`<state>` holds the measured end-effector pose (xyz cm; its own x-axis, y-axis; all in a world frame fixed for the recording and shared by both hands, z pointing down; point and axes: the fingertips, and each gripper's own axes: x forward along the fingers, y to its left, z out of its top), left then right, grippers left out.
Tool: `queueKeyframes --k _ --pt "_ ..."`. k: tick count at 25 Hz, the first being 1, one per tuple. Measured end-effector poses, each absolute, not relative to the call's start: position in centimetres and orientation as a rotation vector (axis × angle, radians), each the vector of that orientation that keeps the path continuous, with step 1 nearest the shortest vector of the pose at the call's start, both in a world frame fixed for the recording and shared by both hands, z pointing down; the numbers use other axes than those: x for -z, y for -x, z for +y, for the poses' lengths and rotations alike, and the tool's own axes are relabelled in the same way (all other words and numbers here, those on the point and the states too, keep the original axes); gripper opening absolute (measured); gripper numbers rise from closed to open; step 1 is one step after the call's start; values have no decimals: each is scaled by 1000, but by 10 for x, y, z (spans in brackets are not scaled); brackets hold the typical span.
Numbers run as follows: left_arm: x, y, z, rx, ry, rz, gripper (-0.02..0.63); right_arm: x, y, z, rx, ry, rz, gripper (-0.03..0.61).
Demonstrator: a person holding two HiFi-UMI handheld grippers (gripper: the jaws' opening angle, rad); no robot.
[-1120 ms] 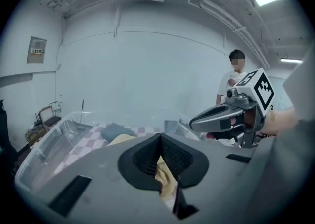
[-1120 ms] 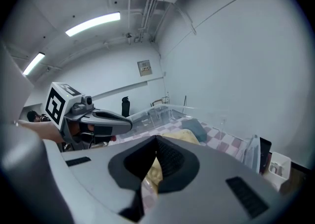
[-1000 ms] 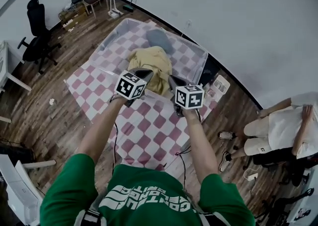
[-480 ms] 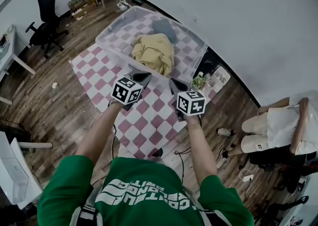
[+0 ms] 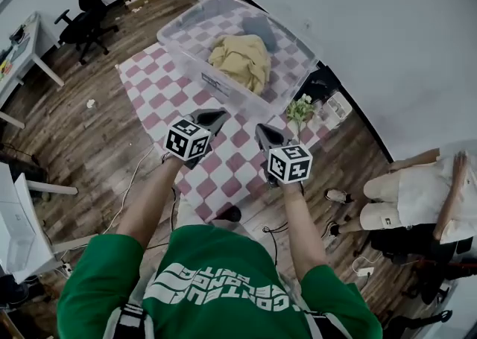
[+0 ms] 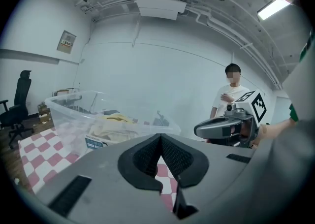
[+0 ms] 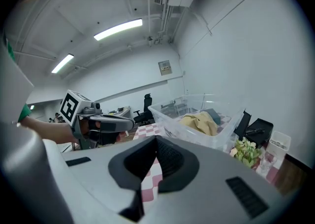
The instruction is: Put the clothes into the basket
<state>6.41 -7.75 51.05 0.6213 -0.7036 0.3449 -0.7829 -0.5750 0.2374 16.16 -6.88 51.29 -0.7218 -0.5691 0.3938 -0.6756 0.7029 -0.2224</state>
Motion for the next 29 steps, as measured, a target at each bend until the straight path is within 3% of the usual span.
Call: queueKeyframes --k 29 --pt "-536 -69 -34 -256 -2401 -1257 3 -555 -191 -27 -494 -904 -2571 8"
